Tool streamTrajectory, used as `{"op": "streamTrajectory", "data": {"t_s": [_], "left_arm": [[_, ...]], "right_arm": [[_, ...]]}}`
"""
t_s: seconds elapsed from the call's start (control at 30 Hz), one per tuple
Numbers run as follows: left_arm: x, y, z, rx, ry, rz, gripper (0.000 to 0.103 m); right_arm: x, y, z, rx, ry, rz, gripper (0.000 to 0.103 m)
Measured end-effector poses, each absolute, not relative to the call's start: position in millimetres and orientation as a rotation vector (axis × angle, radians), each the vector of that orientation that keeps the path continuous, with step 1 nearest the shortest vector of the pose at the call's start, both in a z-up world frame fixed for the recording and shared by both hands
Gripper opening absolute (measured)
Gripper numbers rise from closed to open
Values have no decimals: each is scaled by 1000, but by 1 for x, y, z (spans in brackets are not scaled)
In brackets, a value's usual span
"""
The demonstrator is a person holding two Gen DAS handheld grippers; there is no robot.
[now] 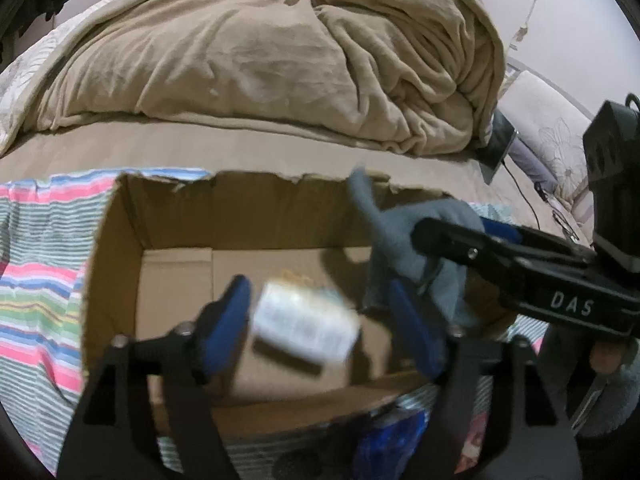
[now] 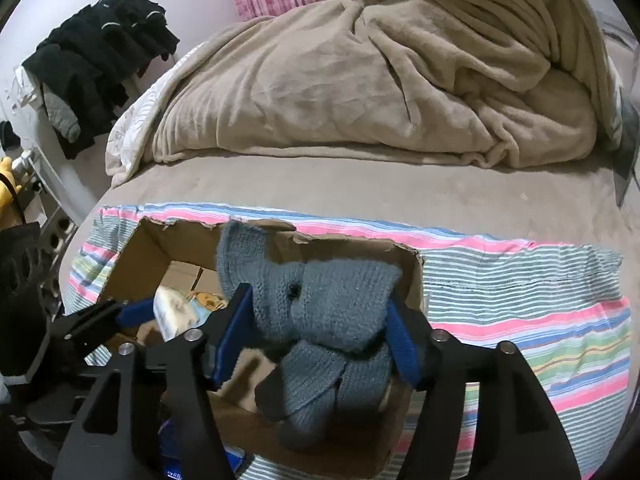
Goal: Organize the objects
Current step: 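Carry card pack and grey gloves into the box and open both grippers, then grasp the cotton swab bag with the left gripper while the right grasps the clear bag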
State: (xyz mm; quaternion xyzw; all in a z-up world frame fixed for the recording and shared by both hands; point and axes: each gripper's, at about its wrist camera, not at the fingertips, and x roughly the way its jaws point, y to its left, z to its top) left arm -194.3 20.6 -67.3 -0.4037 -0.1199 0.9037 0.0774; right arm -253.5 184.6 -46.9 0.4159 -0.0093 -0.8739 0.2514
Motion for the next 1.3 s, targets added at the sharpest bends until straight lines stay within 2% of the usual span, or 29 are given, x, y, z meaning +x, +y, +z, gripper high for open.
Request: {"op": "streamTrajectory", "data": {"t_s": [0.43,0.73,1.3], "left_arm": [[-136,-1,-23,-1128,-390,2749,80],[-86,-14,-2,-1095,-388,2765,87],[-36,-19,-24,-1193,-392,2740,88]], "right_arm": [[-213,199,-8,1063,-35,-2438,69],[-164,206,12,1040,-21,-2454,69],[-102,223,-11,1153,12,-2440,69]]}}
